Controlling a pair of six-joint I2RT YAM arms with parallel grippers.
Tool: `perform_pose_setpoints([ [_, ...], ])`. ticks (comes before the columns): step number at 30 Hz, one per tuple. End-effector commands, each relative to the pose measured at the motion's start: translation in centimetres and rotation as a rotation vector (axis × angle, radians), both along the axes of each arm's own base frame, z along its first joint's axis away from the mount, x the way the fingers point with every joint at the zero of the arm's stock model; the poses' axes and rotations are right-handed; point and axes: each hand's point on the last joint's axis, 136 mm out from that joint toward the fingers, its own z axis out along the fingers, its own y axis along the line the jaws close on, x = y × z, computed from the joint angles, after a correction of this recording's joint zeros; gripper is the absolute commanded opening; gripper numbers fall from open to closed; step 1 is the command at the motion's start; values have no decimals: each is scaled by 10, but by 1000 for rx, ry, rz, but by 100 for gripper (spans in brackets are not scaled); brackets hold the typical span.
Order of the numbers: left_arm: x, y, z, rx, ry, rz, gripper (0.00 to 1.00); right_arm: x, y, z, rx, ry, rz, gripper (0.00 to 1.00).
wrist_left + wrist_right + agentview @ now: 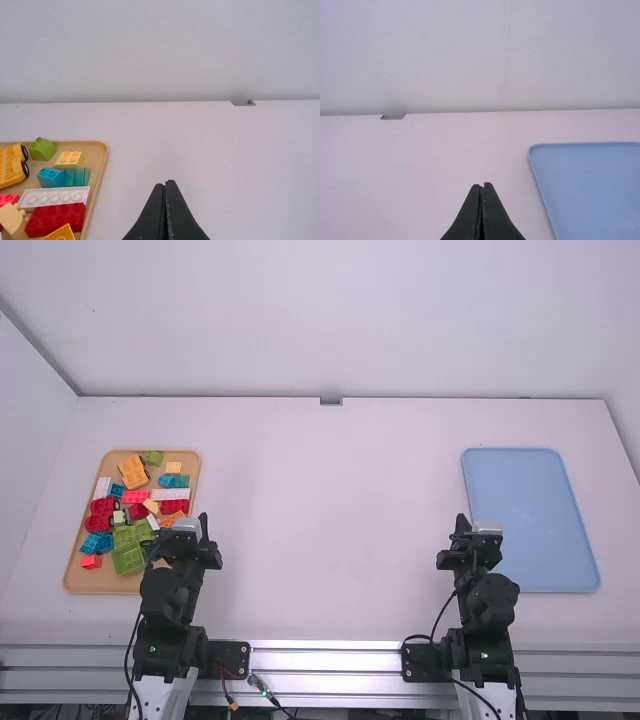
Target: Assemble lego blocks to make yellow taxi
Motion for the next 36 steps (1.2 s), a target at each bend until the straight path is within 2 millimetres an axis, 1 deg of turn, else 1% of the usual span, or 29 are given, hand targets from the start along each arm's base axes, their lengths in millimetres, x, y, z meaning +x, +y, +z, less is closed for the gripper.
perform_pose_setpoints([
  [1,0,0,0,0,0,0,0,0,0,0,2,0,-1,0],
  [10,0,1,6,0,14,4,4,0,-2,6,-4,4,-9,4],
  [14,0,1,13,1,35,7,7,1,-3,14,-7,12,-15,7],
  [17,1,1,21,0,61,8,10,3,-4,23,-12,22,-21,10],
  [19,2,2,30,0,84,11,13,6,-4,32,-20,29,-25,13],
  [20,2,2,31,0,87,11,14,6,-4,33,-20,30,-26,14],
  [23,7,3,45,1,130,17,20,14,-6,51,-39,40,-35,20],
  [28,17,6,61,5,171,36,27,26,-8,68,-62,56,-47,27],
  [31,27,10,74,10,207,62,33,39,-9,82,-79,71,-57,33],
  [32,29,11,75,12,212,66,34,41,-9,84,-81,71,-58,34],
  [33,34,15,80,17,230,89,37,48,-10,91,-89,74,-63,37],
  [35,39,20,84,22,242,113,39,54,-10,96,-95,80,-67,40],
  [36,45,24,87,29,253,138,42,60,-11,100,-100,88,-71,43],
])
